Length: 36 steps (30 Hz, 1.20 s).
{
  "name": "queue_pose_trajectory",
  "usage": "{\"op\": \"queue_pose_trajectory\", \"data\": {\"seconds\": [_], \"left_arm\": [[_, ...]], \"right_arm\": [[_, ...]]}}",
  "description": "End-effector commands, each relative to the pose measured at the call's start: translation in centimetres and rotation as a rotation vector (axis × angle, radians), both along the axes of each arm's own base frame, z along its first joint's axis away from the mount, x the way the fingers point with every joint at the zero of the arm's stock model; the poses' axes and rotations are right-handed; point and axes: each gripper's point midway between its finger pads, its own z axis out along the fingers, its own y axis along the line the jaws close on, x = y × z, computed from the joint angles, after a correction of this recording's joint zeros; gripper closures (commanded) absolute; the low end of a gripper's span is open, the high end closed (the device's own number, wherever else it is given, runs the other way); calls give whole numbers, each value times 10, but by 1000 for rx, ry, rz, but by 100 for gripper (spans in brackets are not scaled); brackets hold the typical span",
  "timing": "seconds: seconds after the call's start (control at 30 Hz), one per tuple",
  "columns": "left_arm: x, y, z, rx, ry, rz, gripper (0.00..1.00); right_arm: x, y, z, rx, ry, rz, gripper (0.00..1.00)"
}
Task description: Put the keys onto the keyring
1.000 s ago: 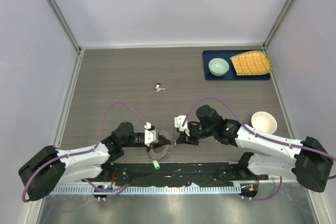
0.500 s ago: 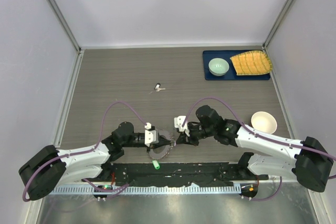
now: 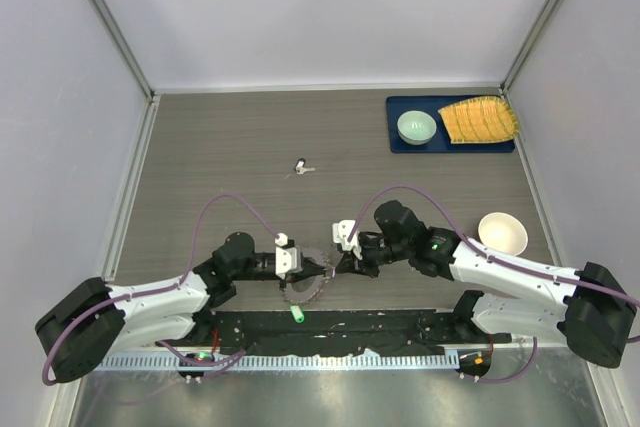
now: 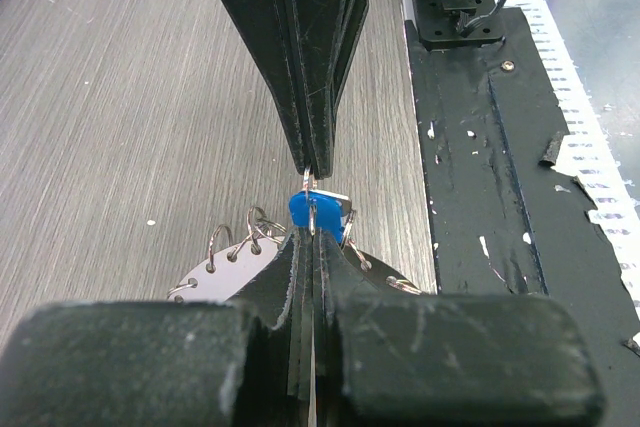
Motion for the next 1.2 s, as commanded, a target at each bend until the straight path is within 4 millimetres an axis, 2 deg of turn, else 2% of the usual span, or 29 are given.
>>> {"op": "queue_pose_trajectory", "data": {"seconds": [0.0, 0.47, 0.83, 1.03, 1.17], "left_arm": [[4, -5, 22, -65, -66, -8, 100], [1, -9, 22, -61, -46, -34, 100], [1, -11, 24, -67, -31, -35, 100], [1, -11, 24, -67, -31, -34, 100], [2, -9, 24, -65, -40, -22, 100]], "right_arm": [[4, 9, 19, 48, -38, 9, 99], [-2, 13, 23, 70, -30, 47, 99], [-6, 19, 17, 44, -14, 66, 99], [-1, 18, 17, 33, -25, 41, 99], [4, 13, 25, 50, -61, -7, 99]]}}
